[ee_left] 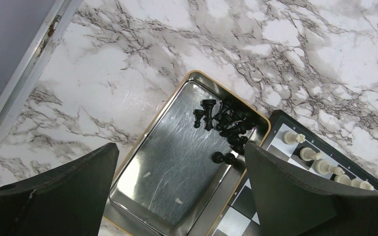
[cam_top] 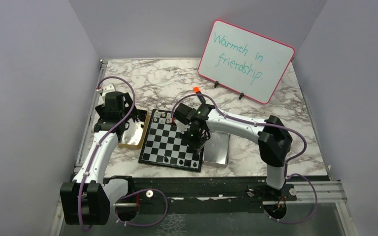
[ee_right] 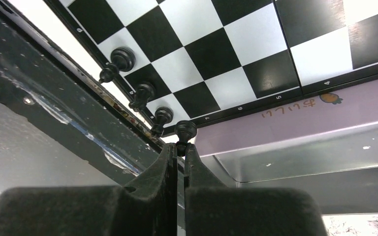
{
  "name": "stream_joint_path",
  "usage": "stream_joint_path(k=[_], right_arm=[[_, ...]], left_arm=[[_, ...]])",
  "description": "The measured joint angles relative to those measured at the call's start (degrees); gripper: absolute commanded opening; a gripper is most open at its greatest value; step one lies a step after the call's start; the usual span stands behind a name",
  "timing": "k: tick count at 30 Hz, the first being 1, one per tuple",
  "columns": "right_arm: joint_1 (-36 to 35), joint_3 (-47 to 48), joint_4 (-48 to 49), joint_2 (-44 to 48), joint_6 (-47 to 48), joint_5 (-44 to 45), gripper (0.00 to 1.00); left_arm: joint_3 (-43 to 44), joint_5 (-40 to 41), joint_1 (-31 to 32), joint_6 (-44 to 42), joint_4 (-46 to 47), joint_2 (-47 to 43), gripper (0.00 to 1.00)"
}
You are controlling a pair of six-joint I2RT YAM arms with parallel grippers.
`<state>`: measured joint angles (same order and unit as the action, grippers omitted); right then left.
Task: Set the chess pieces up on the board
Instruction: Place the chess piece on the chessboard.
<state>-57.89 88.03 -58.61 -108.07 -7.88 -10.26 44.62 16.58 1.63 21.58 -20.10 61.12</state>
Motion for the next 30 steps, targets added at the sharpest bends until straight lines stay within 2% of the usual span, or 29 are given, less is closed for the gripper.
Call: stream_joint_path(k=[8, 30], right_arm=[[0.3, 1.9, -2.0, -4.3, 0.5, -0.6, 0.09], [0.6, 1.9, -2.5, -6.8, 0.9, -1.7, 0.15]], left_arm=[[0.0, 2.3, 0.0, 0.2, -1.0, -0.2, 0.99], [0.0, 3.0, 0.0, 0.2, -1.2, -0.3, 0.99]])
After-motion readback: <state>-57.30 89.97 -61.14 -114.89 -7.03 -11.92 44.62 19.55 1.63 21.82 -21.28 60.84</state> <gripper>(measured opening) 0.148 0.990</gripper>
